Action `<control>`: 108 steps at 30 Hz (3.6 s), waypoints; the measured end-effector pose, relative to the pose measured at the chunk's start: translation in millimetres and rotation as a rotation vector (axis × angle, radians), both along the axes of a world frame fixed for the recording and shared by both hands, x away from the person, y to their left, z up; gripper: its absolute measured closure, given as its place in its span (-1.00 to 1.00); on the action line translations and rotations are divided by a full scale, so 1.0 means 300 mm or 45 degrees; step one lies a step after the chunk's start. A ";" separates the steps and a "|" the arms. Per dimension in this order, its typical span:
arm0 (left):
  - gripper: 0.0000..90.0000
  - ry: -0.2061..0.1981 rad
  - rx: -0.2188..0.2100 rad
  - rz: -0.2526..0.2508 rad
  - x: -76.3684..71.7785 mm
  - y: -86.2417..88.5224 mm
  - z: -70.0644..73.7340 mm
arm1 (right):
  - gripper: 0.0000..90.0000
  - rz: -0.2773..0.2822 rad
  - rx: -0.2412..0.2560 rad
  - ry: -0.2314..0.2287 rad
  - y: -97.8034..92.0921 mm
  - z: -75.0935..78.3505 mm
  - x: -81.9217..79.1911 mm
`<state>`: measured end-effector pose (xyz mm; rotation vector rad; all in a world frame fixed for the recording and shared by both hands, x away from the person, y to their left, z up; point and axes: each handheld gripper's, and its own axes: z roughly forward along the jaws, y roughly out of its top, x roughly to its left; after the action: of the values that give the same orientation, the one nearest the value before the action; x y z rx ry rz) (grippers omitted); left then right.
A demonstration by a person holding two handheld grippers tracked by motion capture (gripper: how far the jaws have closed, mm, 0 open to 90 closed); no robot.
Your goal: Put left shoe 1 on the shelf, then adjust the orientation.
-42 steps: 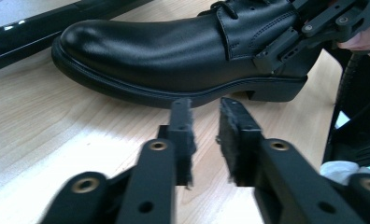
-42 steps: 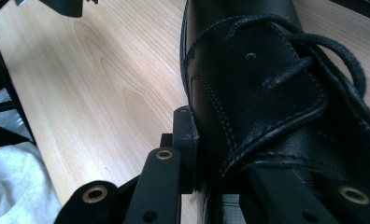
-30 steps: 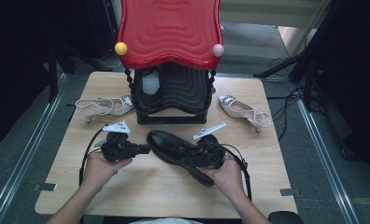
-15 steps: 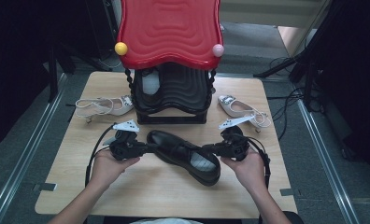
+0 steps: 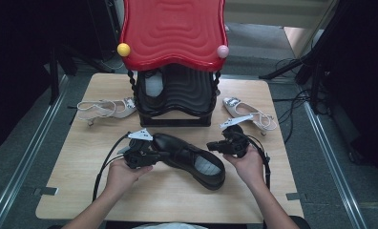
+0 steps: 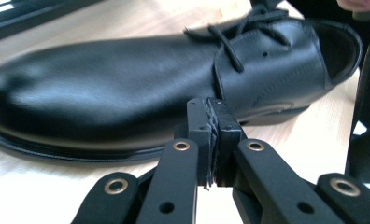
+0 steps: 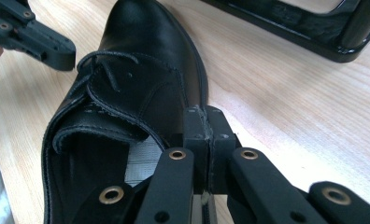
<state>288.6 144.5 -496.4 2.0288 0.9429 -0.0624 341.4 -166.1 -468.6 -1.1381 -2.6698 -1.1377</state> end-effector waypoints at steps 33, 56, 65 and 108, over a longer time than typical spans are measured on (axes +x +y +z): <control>0.98 0.036 0.023 -0.058 0.067 -0.050 -0.038 | 1.00 -0.031 -0.020 0.082 0.027 -0.020 -0.122; 0.93 0.042 0.025 -0.121 0.131 -0.086 -0.038 | 1.00 -0.091 0.024 0.156 -0.003 -0.026 -0.146; 0.92 0.046 0.010 -0.139 0.117 -0.039 0.048 | 0.76 -0.110 0.104 0.173 -0.033 0.036 -0.156; 0.99 -0.058 -0.037 -0.216 0.209 0.046 0.497 | 0.44 0.061 -0.167 0.293 0.283 -0.021 -0.217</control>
<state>351.2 158.5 -347.3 2.0706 0.7361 -0.1203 276.5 -81.3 -474.8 -1.1382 -2.6085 -0.7809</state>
